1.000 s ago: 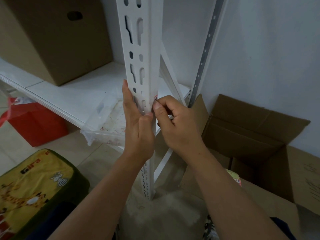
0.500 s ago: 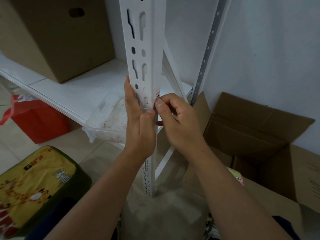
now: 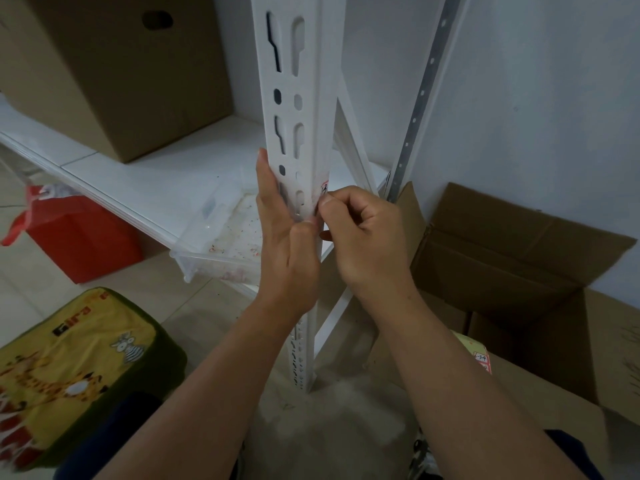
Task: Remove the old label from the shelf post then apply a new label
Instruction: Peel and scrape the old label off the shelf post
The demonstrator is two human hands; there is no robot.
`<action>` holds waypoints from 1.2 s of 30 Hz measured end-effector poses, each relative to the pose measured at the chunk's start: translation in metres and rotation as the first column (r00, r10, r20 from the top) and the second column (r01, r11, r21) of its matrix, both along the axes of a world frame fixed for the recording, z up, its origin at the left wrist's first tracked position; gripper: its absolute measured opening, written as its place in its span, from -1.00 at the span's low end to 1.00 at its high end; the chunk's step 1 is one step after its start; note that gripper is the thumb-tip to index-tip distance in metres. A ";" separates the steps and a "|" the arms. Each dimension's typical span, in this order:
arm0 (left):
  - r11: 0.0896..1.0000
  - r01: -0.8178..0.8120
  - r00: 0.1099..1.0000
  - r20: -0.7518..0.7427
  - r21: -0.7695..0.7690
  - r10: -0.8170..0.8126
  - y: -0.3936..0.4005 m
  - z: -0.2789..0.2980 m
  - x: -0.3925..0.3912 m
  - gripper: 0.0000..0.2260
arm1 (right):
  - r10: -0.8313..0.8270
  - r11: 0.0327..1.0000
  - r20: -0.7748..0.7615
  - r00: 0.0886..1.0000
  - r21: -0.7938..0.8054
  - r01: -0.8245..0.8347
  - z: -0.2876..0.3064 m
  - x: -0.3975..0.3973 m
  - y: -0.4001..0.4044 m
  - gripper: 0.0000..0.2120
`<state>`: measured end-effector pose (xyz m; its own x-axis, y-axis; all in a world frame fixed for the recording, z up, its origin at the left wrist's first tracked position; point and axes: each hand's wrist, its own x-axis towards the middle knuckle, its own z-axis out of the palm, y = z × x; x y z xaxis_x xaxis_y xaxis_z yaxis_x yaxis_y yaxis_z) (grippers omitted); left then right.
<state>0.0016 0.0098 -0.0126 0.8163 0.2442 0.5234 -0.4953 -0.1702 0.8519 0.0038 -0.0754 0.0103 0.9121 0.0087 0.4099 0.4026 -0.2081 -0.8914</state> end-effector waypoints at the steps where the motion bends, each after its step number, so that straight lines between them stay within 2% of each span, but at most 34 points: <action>1: 1.000 -0.002 1.000 -0.006 0.004 0.002 0.000 0.000 -0.001 -0.31 | 0.002 1.000 -0.012 1.000 0.016 -0.002 0.001 0.000 0.000 -0.77; 6: 0.998 0.048 0.998 -0.034 -0.034 -0.049 0.000 0.004 -0.004 -0.28 | 0.145 0.975 -0.127 0.981 0.184 -0.120 0.001 -0.002 -0.003 -0.80; 13: 0.996 0.069 0.998 -0.006 -0.056 -0.070 0.002 0.004 -0.003 -0.30 | 0.252 0.939 -0.138 0.958 0.273 -0.207 0.000 -0.002 -0.006 -0.82; 22: 0.990 0.083 0.997 0.016 -0.112 -0.081 -0.001 0.005 -0.002 -0.31 | 0.130 0.972 -0.147 0.981 0.214 -0.097 0.004 0.000 0.001 -0.75; 27: 0.995 0.065 0.998 0.003 -0.075 -0.065 -0.003 0.006 -0.007 -0.29 | 0.077 0.974 -0.226 0.971 0.226 -0.024 -0.006 -0.001 0.007 -0.80; 30: 0.990 0.103 0.995 0.002 -0.092 -0.103 0.000 0.003 -0.003 -0.28 | 0.113 0.950 -0.293 0.950 0.312 -0.017 -0.011 -0.001 0.004 -0.79; 33: 0.989 0.125 0.992 0.011 -0.074 -0.124 0.004 0.002 -0.002 -0.28 | 0.207 0.906 -0.290 0.934 0.416 -0.072 -0.009 -0.001 0.000 -0.74; 36: 0.987 0.142 0.990 0.015 -0.073 -0.141 0.005 0.001 -0.002 -0.28 | 0.184 0.920 -0.264 0.947 0.386 -0.071 -0.009 -0.001 0.001 -0.76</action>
<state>-0.0001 0.0152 -0.0115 0.8402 0.1644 0.5168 -0.5187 -0.0347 0.8543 0.0023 -0.0742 0.0017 0.9916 0.0343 0.1245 0.1157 0.1913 -0.9747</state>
